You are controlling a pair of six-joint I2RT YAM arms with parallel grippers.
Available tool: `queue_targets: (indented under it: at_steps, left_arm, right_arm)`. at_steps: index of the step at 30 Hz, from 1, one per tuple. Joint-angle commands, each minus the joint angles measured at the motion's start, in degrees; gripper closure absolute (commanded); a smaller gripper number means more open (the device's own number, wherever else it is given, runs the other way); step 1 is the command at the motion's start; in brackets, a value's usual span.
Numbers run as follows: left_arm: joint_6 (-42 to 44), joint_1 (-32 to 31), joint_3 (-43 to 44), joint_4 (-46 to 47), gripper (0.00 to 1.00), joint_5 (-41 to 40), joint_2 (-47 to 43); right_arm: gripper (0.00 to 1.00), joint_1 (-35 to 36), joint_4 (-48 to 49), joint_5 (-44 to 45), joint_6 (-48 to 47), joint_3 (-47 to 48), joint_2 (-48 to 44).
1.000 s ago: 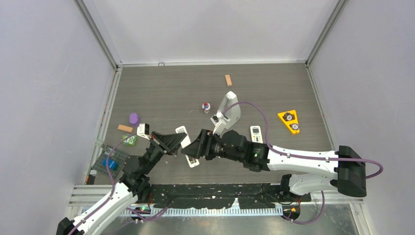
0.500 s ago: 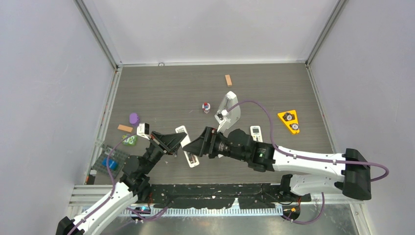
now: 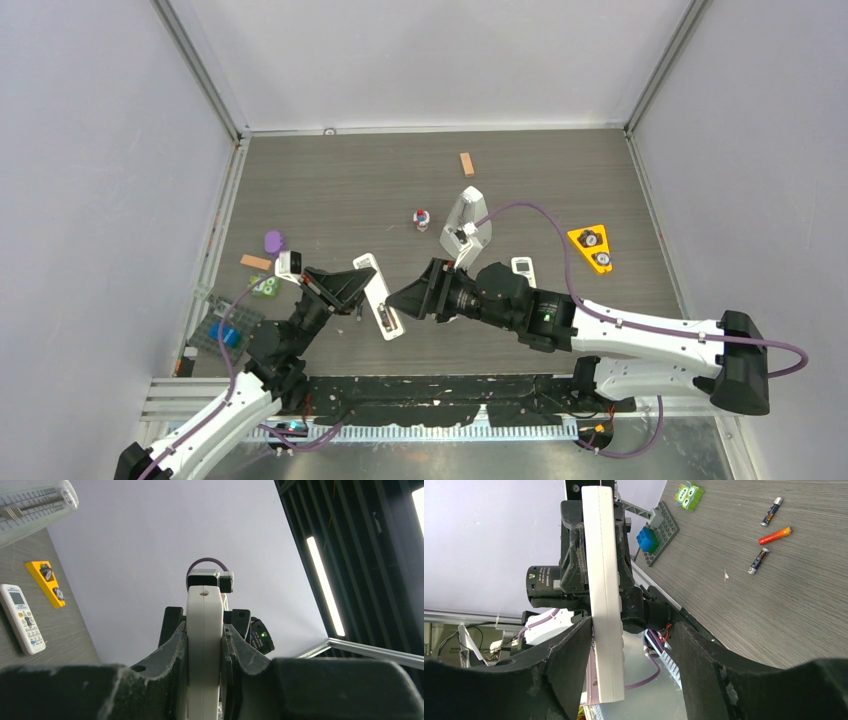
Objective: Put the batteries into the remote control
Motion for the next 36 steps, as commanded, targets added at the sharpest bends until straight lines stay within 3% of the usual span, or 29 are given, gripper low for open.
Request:
queue_targets:
  at_steps: [1, 16, 23, 29, 36]
  left_arm:
    - [-1.3, -0.1, -6.8, 4.3, 1.0, -1.0, -0.2]
    - [-1.3, -0.1, -6.7, 2.9, 1.0, -1.0, -0.2]
    - [-0.9, 0.0, -7.0, 1.9, 1.0, -0.9, -0.5]
    - [-0.7, 0.0, -7.0, 1.8, 1.0, -0.8, -0.5]
    - [-0.6, -0.1, -7.2, 1.5, 1.0, -0.8, -0.7]
  right_arm:
    - [0.35, -0.2, -0.1, 0.3, -2.1, 1.4, 0.8]
    - [0.36, 0.0, -0.5, 0.6, -2.5, 1.9, 1.2]
    - [0.24, -0.1, 1.1, 0.1, -1.3, 2.6, 1.4]
    - [0.24, -0.1, 5.3, -3.8, 1.1, 3.0, 5.2]
    - [0.24, -0.1, 5.0, -2.0, 2.4, 2.8, 4.9]
